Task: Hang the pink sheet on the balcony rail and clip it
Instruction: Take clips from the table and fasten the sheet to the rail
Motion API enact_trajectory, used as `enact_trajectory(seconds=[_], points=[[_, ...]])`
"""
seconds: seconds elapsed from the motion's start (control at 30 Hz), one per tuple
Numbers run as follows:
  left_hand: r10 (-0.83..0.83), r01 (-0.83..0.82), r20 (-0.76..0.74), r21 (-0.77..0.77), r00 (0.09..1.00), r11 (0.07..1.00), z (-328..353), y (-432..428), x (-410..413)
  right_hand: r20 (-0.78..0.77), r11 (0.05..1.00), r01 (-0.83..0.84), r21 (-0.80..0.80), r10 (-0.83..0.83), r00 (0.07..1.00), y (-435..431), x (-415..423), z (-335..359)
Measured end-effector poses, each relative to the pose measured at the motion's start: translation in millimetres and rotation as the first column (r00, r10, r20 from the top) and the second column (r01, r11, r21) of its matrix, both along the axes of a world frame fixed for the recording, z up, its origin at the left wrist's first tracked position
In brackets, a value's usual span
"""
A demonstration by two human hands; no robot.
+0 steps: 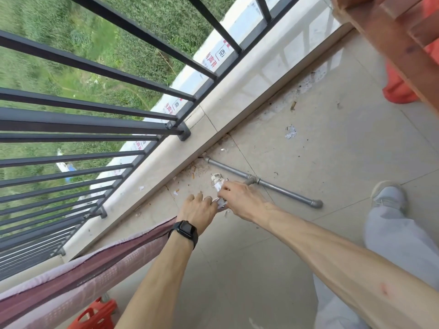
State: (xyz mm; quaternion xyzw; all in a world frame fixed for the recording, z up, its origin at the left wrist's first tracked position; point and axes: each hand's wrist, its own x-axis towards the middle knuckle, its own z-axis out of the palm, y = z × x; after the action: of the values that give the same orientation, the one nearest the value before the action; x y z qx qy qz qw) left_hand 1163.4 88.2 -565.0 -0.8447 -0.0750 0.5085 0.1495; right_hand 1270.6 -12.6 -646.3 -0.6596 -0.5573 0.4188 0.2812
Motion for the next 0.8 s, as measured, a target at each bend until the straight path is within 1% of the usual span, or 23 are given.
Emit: enact_trajectory(seconds=[0.07,0.17,0.3,0.4,0.47,0.53,0.6,0.7,0.8], points=[[0.003,-0.003,-0.016,0.027,1.0,1.0,2,-6,3,-0.038,0.995,0.006,-0.101,-0.01,0.999,-3,3,2],[0.029,-0.028,-0.034,0.047,0.999,0.998,14,-18,14,-0.066,0.984,0.006,-0.18,-0.018,0.998,-24,12,10],[0.132,-0.129,-0.036,0.092,0.991,0.987,54,-31,31,-0.013,0.969,0.096,-0.227,-0.101,0.995,-85,36,36],[0.209,-0.21,0.023,0.07,0.978,0.975,94,-52,48,0.059,0.944,0.222,-0.245,-0.214,0.975,-145,54,81],[0.27,-0.272,0.096,0.009,0.958,0.962,121,-77,60,0.134,0.918,0.325,-0.228,-0.301,0.944,-182,66,121],[0.325,-0.317,0.176,-0.076,0.929,0.945,144,-110,75,0.219,0.894,0.414,-0.169,-0.376,0.901,-217,79,162],[0.37,-0.338,0.216,-0.174,0.903,0.925,164,-147,91,0.293,0.873,0.476,-0.105,-0.43,0.854,-252,93,204],[0.388,-0.308,0.252,-0.303,0.887,0.902,191,-200,123,0.422,0.825,0.565,-0.028,-0.503,0.755,-303,116,265],[0.353,-0.214,0.332,-0.389,0.875,0.896,218,-249,158,0.495,0.757,0.653,0.038,-0.582,0.645,-350,129,313]])
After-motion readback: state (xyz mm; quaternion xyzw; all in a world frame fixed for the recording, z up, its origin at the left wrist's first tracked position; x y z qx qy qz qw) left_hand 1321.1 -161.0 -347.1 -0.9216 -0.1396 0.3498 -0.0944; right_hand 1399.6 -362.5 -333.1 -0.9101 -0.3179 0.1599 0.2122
